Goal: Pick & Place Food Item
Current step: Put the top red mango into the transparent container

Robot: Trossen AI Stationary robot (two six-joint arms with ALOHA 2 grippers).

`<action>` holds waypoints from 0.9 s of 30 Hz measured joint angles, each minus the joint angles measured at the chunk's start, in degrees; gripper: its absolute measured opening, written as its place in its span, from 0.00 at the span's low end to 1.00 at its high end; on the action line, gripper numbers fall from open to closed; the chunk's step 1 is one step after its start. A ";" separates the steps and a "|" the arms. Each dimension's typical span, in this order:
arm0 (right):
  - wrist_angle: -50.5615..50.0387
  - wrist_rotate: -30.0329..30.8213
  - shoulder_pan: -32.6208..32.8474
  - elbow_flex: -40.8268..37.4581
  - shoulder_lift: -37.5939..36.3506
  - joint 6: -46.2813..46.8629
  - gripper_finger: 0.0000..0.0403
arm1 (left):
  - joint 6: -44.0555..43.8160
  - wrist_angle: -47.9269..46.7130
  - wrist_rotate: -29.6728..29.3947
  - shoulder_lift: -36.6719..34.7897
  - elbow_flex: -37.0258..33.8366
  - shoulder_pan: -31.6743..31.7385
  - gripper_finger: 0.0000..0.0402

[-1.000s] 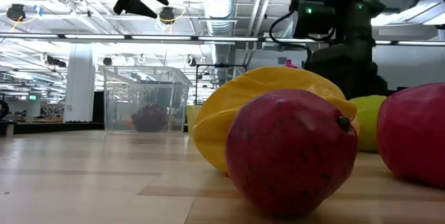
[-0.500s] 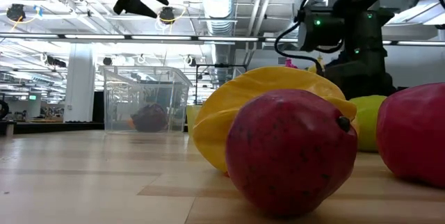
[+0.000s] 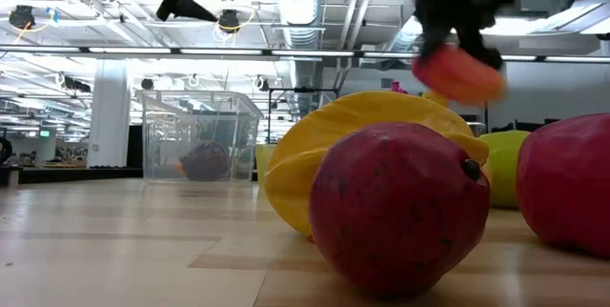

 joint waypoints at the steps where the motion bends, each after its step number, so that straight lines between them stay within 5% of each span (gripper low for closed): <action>1: 2.08 0.72 -0.37 0.74 -1.61 0.00 0.53 | -1.11 2.09 1.60 0.00 -0.47 -0.17 0.73; 9: 27.75 1.68 -3.53 3.96 -10.06 -4.58 0.56 | -11.22 32.23 14.80 1.18 -10.04 -5.61 0.73; 18: 32.16 1.39 -6.21 8.97 -8.08 -9.80 0.57 | -14.83 61.82 21.00 14.40 -13.68 -14.65 0.73; 27: 32.09 -2.52 -6.15 12.59 -0.45 -11.98 0.57 | -15.87 64.80 23.13 28.60 -8.09 -18.46 0.73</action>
